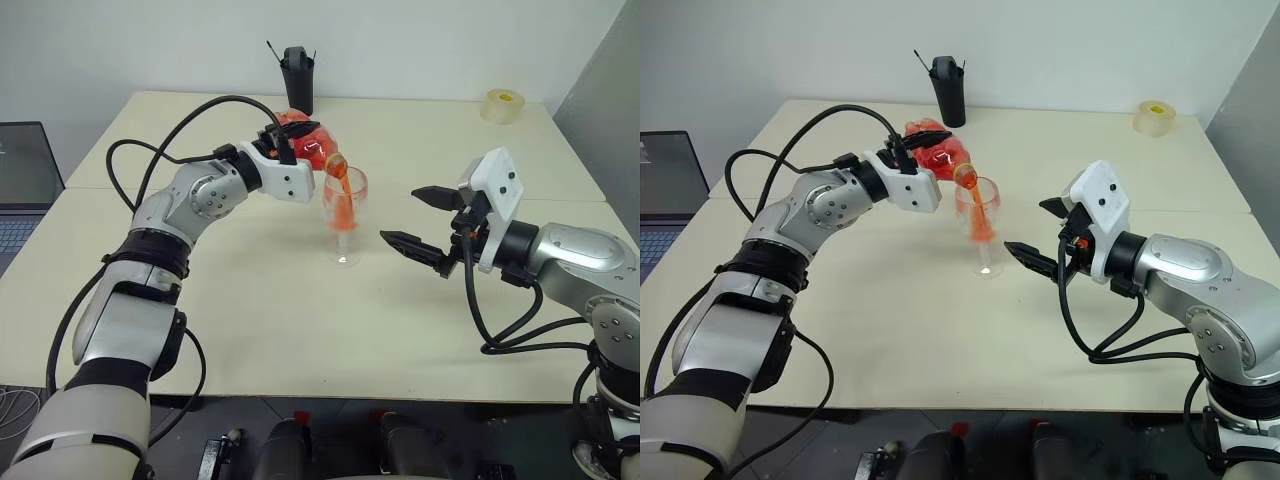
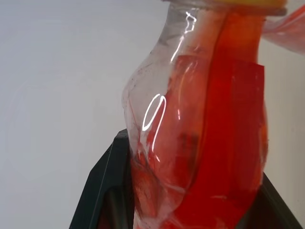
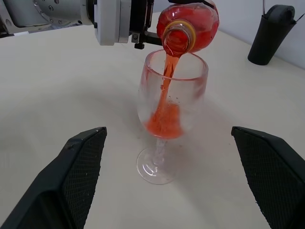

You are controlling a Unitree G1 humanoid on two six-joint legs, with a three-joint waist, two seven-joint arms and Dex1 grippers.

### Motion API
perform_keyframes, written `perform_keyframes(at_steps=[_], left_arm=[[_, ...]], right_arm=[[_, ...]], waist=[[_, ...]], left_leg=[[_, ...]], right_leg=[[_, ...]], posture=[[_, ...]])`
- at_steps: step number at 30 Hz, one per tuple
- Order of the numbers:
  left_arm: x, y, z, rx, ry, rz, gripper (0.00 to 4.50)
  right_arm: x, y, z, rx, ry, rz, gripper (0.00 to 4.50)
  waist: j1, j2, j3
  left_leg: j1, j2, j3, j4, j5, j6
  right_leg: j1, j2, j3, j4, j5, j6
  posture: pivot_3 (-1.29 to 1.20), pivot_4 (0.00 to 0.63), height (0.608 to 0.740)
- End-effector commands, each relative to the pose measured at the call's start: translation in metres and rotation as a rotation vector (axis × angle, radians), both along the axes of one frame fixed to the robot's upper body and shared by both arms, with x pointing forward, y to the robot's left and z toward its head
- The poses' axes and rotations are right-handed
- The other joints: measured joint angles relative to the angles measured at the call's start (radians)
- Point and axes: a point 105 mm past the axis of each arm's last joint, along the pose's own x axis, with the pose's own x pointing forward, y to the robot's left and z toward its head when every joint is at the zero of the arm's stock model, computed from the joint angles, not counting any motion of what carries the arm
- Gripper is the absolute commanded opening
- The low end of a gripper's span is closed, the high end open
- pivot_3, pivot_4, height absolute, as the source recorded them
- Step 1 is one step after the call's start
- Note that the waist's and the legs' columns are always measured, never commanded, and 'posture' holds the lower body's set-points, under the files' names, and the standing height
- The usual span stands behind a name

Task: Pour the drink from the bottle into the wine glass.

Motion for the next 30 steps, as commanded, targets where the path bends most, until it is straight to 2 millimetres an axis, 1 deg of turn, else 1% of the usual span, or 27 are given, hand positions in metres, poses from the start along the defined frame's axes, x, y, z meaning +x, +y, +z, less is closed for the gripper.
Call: perform_keyframes(at_steps=[1, 9, 24, 30], left_arm=[[-0.0037, -0.0001, 0.0287, -0.012, -0.091, -0.009, 1.65], [-0.0025, 0.0014, 0.0276, -0.006, -0.087, 0.001, 1.65], [-0.0034, -0.0030, 0.0326, -0.013, -0.097, -0.013, 1.60], [-0.0037, -0.0010, 0.0330, -0.009, -0.100, -0.010, 1.60]], right_arm=[[-0.0039, 0.0026, 0.0115, 0.005, -0.052, 0.022, 4.50], [-0.0040, 0.0040, 0.0122, 0.007, -0.054, 0.027, 4.50], [-0.0038, 0.0041, 0.0121, 0.013, -0.055, 0.022, 4.50], [-0.0042, 0.0049, 0.0117, 0.013, -0.051, 0.026, 4.50]], waist=[[0.000, 0.000, 0.000], [0.000, 0.000, 0.000], [0.000, 0.000, 0.000], [0.000, 0.000, 0.000]], left_leg=[[0.000, 0.000, 0.000, 0.000, 0.000, 0.000], [0.000, 0.000, 0.000, 0.000, 0.000, 0.000], [0.000, 0.000, 0.000, 0.000, 0.000, 0.000], [0.000, 0.000, 0.000, 0.000, 0.000, 0.000]], right_leg=[[0.000, 0.000, 0.000, 0.000, 0.000, 0.000], [0.000, 0.000, 0.000, 0.000, 0.000, 0.000], [0.000, 0.000, 0.000, 0.000, 0.000, 0.000], [0.000, 0.000, 0.000, 0.001, 0.000, 0.000]], posture=[[0.00, 0.150, 0.740], [0.00, 0.150, 0.740], [0.00, 0.150, 0.740], [0.00, 0.150, 0.740]])
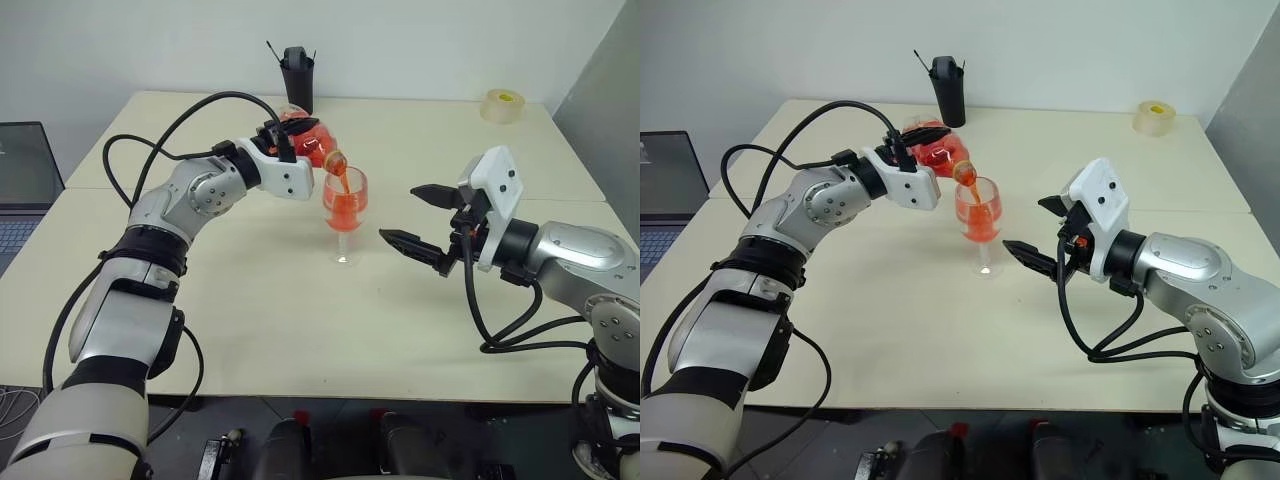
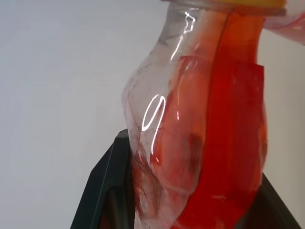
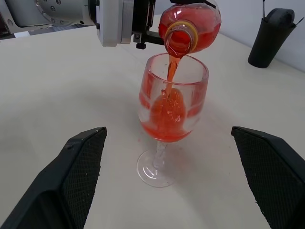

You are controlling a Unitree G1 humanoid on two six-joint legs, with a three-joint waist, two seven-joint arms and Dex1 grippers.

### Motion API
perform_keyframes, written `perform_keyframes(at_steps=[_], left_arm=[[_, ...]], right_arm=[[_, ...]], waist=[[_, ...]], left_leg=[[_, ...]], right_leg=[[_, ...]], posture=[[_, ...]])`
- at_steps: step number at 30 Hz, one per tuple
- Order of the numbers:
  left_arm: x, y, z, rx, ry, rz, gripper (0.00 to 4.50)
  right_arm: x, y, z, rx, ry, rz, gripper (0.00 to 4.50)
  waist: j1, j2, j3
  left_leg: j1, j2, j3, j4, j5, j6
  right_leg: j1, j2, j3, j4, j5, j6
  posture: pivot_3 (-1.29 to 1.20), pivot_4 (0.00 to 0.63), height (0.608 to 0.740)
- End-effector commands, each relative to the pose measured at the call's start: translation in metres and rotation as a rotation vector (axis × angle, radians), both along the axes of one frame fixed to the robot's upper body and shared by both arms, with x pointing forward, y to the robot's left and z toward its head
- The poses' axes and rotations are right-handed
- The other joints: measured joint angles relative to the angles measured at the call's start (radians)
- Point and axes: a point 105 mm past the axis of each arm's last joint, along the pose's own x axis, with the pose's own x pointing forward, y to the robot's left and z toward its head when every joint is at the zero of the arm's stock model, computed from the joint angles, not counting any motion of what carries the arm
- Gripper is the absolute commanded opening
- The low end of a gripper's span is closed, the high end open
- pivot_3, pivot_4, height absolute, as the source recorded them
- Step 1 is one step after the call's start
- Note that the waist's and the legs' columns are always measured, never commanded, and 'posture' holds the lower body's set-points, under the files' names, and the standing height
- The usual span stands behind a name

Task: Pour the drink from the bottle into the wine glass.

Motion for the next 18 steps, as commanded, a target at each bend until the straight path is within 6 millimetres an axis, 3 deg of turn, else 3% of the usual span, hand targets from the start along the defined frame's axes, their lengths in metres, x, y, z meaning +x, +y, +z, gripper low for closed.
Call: perform_keyframes(at_steps=[1, 18], left_arm=[[-0.0041, -0.0006, 0.0285, -0.021, -0.085, -0.013, 1.60], [-0.0040, 0.0005, 0.0331, -0.030, -0.098, -0.008, 1.60]], right_arm=[[-0.0043, 0.0034, 0.0096, 0.008, -0.044, 0.022, 4.50], [-0.0040, 0.0033, 0.0085, 0.008, -0.037, 0.023, 4.50]], waist=[[0.000, 0.000, 0.000], [0.000, 0.000, 0.000]], left_leg=[[0.000, 0.000, 0.000, 0.000, 0.000, 0.000], [0.000, 0.000, 0.000, 0.000, 0.000, 0.000]], right_leg=[[0.000, 0.000, 0.000, 0.000, 0.000, 0.000], [0.000, 0.000, 0.000, 0.000, 0.000, 0.000]], posture=[[0.00, 0.150, 0.740], [0.00, 0.150, 0.740]])
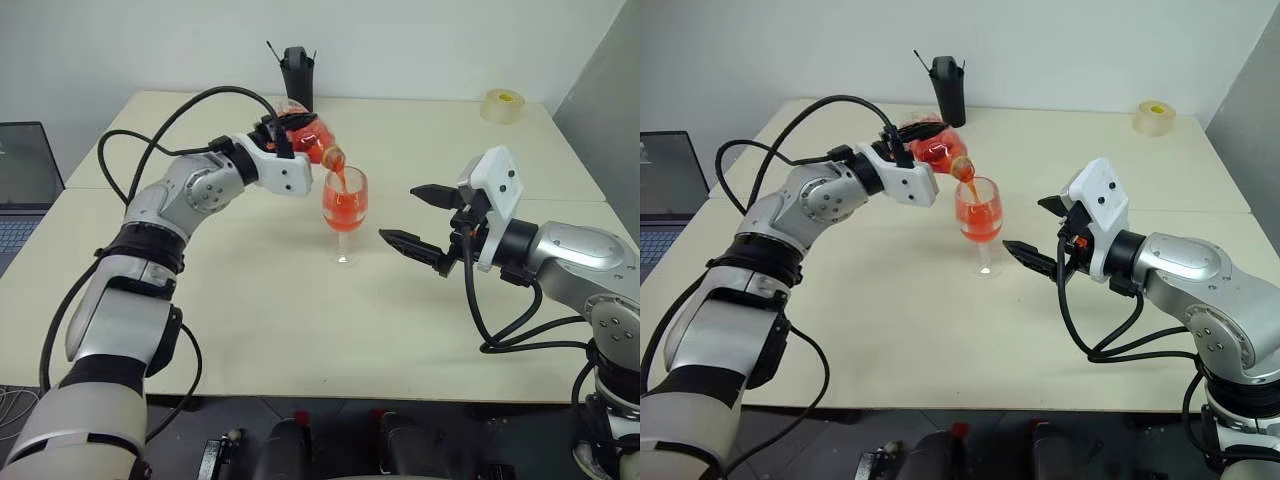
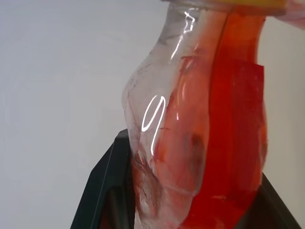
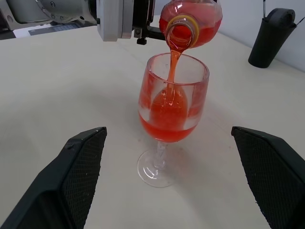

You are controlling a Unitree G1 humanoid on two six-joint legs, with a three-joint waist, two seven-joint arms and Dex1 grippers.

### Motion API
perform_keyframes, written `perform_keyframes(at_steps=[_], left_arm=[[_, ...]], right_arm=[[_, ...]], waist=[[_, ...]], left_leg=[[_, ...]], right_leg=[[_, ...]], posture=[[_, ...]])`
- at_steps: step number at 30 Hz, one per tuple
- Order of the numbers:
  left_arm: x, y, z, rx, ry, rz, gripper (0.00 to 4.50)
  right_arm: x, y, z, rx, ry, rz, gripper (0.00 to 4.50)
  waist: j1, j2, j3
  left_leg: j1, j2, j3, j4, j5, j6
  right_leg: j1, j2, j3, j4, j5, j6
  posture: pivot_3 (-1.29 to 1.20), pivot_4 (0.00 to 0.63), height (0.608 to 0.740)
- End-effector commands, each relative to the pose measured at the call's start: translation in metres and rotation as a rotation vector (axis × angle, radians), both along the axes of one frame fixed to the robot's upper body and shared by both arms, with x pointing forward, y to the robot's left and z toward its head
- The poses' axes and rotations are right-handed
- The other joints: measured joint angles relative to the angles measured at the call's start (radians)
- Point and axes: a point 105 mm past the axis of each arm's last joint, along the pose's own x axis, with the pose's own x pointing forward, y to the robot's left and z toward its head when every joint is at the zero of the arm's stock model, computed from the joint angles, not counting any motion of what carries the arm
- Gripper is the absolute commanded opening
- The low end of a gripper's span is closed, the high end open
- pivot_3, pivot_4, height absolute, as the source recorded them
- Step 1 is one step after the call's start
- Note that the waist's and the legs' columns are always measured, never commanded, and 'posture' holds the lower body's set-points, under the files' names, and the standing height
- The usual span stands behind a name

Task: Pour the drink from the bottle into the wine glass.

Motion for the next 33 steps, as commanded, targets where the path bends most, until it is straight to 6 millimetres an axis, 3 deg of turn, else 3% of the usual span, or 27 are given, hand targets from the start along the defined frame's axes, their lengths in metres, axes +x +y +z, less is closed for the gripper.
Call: perform_keyframes(at_steps=[1, 13, 23, 30, 33], left_arm=[[-0.004, -0.002, 0.027, -0.034, -0.083, -0.015, 1.60], [-0.004, 0.000, 0.027, -0.048, -0.076, -0.012, 1.60], [-0.004, 0.001, 0.027, -0.205, 0.011, -0.041, 1.60], [0.000, 0.013, 0.032, -0.484, 0.175, -0.056, 1.60], [0.011, 0.041, 0.031, -0.790, 0.349, -0.006, 1.60]], right_arm=[[-0.004, 0.003, 0.008, 0.008, -0.037, 0.022, 4.50], [-0.004, 0.004, 0.007, 0.020, -0.024, 0.026, 4.50], [-0.004, 0.006, 0.006, 0.013, -0.022, 0.035, 4.50], [-0.003, 0.007, 0.007, 0.018, -0.024, 0.044, 4.50], [0.000, 0.006, 0.014, 0.041, -0.038, 0.040, 4.50]], waist=[[0.000, 0.000, 0.000], [0.000, 0.000, 0.000], [-0.001, 0.000, 0.000], [-0.002, 0.000, 0.000], [-0.004, 0.000, 0.000]], left_leg=[[0.000, 0.000, 0.000, 0.000, 0.000, 0.000], [0.000, 0.000, 0.000, 0.000, 0.000, 0.000], [0.000, 0.000, 0.000, 0.000, 0.002, -0.003], [0.000, 0.000, 0.000, 0.000, 0.002, -0.003], [0.000, 0.001, 0.000, 0.001, 0.002, -0.003]], right_leg=[[0.000, 0.000, 0.000, 0.000, 0.000, 0.000], [0.000, 0.000, 0.000, 0.000, 0.000, 0.000], [0.000, 0.000, 0.000, 0.000, 0.000, 0.000], [0.000, 0.000, 0.000, 0.000, 0.000, 0.000], [0.000, 0.000, 0.000, 0.001, 0.000, 0.000]], posture=[[0.00, 0.150, 0.740], [0.00, 0.150, 0.740], [0.00, 0.150, 0.740], [0.00, 0.150, 0.740], [0.00, 0.150, 0.740]])
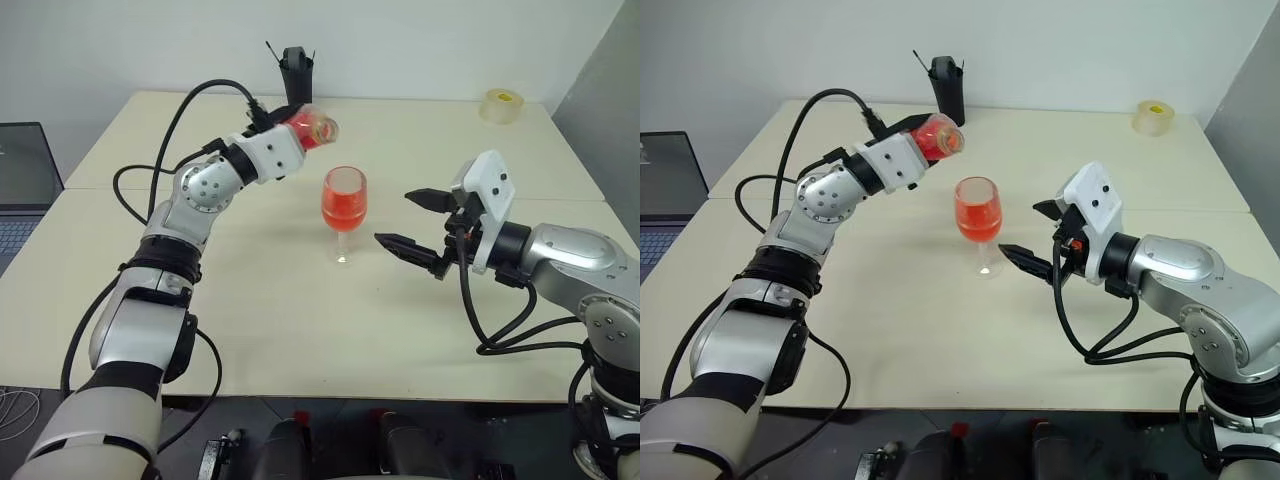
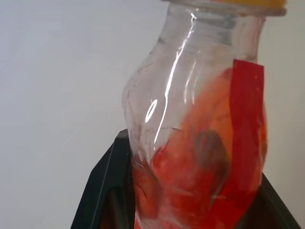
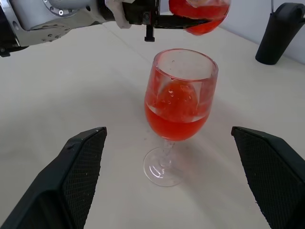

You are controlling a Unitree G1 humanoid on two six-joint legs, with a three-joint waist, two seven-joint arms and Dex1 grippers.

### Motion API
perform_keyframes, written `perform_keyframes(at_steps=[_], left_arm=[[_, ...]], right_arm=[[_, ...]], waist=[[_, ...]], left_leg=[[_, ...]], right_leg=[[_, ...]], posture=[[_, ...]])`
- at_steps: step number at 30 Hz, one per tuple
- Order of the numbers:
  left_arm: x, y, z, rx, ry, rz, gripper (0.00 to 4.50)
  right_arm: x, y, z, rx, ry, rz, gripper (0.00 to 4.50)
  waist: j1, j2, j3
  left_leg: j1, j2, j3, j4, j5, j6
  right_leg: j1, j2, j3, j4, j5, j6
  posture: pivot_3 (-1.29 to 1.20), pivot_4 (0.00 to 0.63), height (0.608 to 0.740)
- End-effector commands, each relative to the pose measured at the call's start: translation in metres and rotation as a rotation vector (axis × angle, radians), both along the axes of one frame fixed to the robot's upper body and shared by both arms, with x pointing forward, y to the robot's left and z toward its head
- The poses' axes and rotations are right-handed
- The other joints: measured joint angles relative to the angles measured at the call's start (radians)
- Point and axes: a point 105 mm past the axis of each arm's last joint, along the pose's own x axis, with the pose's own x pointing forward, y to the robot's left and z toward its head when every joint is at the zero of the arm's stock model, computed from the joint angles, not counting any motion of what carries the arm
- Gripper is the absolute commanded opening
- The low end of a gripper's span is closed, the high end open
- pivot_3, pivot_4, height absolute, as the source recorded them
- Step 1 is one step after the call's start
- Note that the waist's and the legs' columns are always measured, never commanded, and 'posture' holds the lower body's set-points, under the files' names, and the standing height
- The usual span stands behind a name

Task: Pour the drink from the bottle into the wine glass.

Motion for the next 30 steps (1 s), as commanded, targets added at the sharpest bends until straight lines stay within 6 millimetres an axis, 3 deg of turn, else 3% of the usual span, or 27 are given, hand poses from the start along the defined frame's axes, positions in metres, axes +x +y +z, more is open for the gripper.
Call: perform_keyframes(at_steps=[1, 5, 12, 20, 27, 30], left_arm=[[0.003, 0.032, 0.023, -0.307, 0.087, 0.034, 1.58], [0.011, 0.087, -0.010, -0.587, 0.287, 0.200, 1.58], [0.003, 0.124, -0.087, -0.865, 0.518, 0.343, 1.58], [-0.002, 0.126, -0.119, -0.938, 0.532, 0.394, 1.55], [-0.002, 0.123, -0.121, -0.892, 0.539, 0.399, 1.55], [-0.002, 0.121, -0.119, -0.887, 0.533, 0.397, 2.48]], right_arm=[[-0.002, 0.001, 0.019, 0.039, -0.062, 0.022, 4.50], [-0.007, 0.006, 0.039, 0.079, -0.092, 0.083, 4.50], [-0.017, 0.033, 0.048, 0.057, -0.090, 0.193, 4.50], [-0.013, 0.043, 0.038, 0.009, -0.044, 0.187, 4.50], [-0.012, 0.043, 0.037, -0.006, -0.042, 0.180, 4.50], [-0.011, 0.043, 0.035, -0.006, -0.037, 0.176, 4.50]], waist=[[-0.002, 0.000, 0.000], [-0.010, 0.000, 0.000], [-0.017, -0.001, -0.001], [0.000, -0.003, -0.003], [0.000, -0.003, -0.003], [0.000, -0.003, -0.003]], left_leg=[[0.000, 0.000, 0.000, 0.000, 0.000, 0.000], [0.000, 0.000, 0.000, 0.000, 0.000, 0.000], [0.000, 0.001, -0.002, 0.000, 0.000, 0.000], [0.000, -0.001, -0.001, 0.001, 0.000, 0.000], [0.001, -0.001, -0.001, 0.001, 0.000, 0.000], [0.001, -0.001, -0.001, 0.001, 0.000, 0.000]], right_leg=[[0.000, 0.000, 0.000, 0.000, 0.000, 0.000], [0.000, 0.001, 0.001, 0.000, 0.000, 0.000], [0.000, -0.002, 0.001, 0.001, 0.000, 0.000], [0.000, -0.006, 0.000, 0.000, 0.000, 0.000], [0.000, -0.006, 0.000, 0.001, 0.000, 0.000], [0.000, -0.006, 0.000, 0.001, 0.000, 0.000]], posture=[[0.00, 0.150, 0.740], [0.00, 0.150, 0.740], [0.00, 0.150, 0.740], [0.00, 0.150, 0.740], [0.00, 0.150, 0.740], [0.00, 0.150, 0.740]])
